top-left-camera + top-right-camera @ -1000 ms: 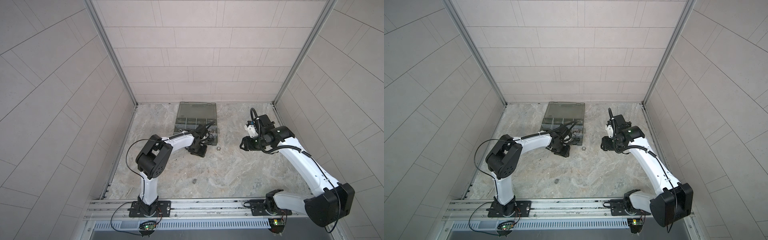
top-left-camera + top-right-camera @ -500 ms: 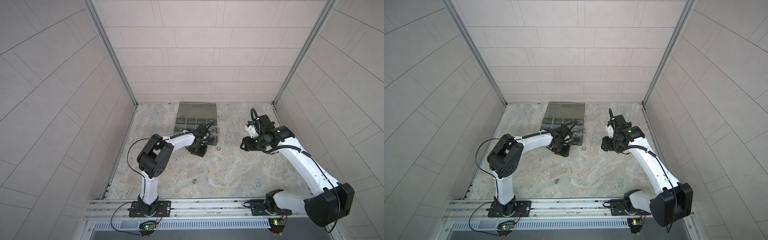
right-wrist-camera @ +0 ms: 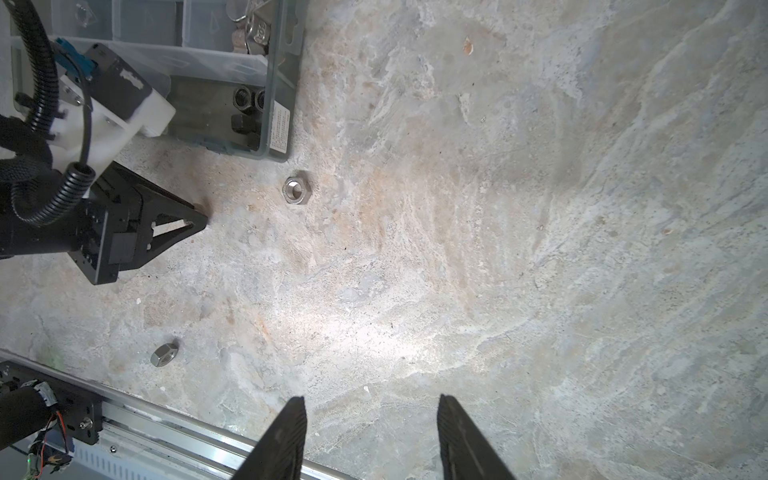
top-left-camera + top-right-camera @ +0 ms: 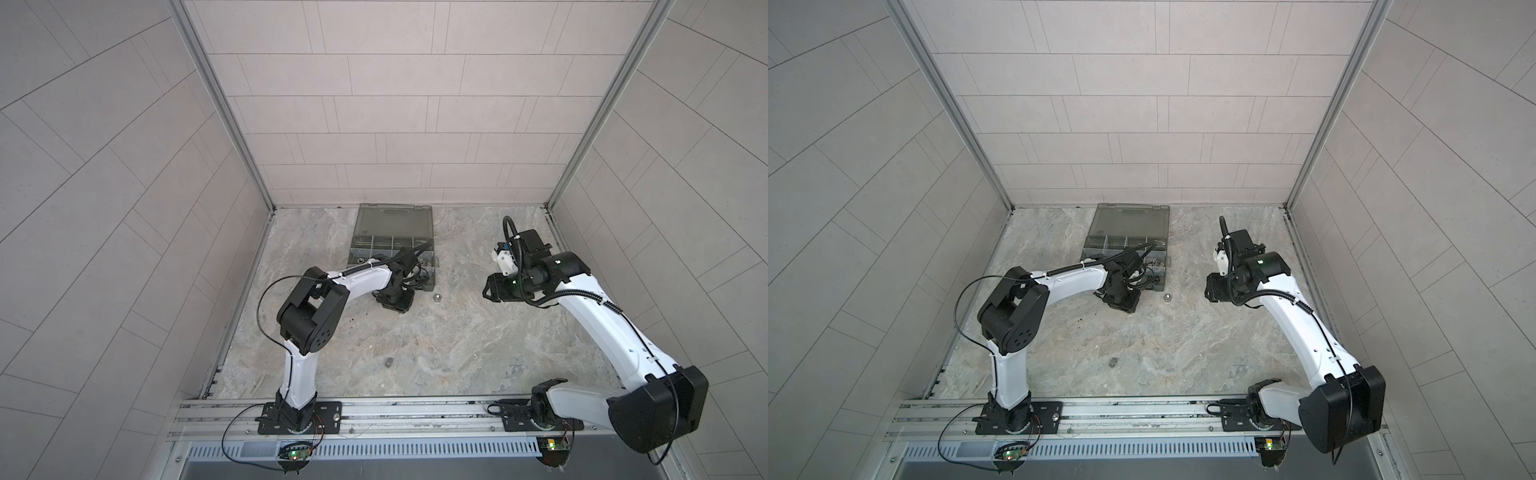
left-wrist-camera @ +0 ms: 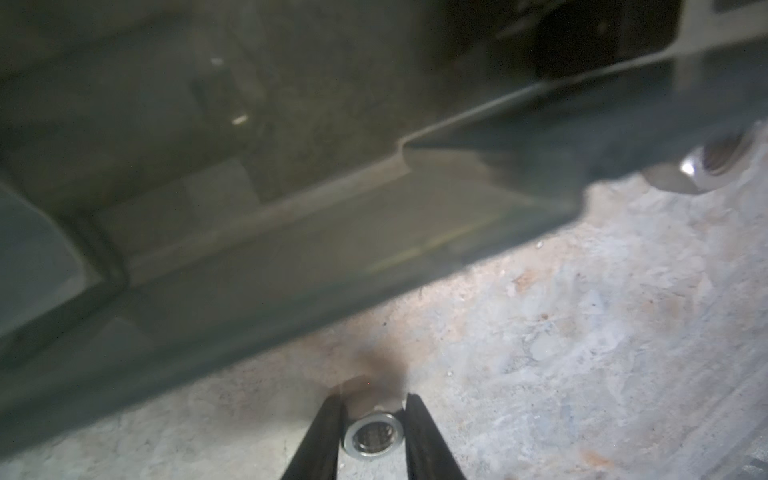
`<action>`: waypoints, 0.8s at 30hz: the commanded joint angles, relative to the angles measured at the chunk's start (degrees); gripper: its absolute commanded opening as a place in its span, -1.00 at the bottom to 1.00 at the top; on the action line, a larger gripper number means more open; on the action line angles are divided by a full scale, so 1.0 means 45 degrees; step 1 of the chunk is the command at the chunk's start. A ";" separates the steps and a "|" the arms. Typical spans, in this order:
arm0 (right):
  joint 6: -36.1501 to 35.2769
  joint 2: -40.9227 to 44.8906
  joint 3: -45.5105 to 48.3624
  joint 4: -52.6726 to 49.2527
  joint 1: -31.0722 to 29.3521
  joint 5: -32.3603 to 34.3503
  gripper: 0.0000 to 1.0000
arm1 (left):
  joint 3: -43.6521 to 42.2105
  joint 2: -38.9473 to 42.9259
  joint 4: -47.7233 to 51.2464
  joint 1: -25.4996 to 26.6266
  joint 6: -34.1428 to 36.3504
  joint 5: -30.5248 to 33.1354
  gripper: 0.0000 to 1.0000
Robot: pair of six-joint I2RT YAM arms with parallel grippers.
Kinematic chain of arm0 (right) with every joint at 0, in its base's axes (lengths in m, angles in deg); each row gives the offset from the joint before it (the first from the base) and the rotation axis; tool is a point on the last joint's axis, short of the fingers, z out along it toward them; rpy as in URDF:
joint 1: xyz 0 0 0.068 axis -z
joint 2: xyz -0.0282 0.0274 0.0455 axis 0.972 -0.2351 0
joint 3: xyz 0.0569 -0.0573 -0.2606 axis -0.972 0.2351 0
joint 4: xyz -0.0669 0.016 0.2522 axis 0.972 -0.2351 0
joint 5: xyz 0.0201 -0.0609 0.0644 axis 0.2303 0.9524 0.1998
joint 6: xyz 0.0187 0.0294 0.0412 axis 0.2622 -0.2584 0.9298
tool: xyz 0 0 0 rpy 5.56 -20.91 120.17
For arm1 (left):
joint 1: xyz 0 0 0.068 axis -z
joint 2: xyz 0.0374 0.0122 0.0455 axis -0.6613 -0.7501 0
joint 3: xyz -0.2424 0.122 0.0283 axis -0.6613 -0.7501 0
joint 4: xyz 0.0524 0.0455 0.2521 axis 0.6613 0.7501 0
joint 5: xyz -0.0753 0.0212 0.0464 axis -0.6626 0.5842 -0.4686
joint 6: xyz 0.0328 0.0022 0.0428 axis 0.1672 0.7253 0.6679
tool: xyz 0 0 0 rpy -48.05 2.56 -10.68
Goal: Sort the screws and nuts into containers
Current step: 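Close the left gripper on the silver hex nut, then lift the nut with the left gripper while the right gripper nears the box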
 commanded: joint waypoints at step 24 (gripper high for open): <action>-0.0124 -0.0766 -0.1118 -0.0070 0.0055 -0.0012 0.02 | 0.1896 0.0602 0.2667 -0.0236 0.0521 0.0989 -0.40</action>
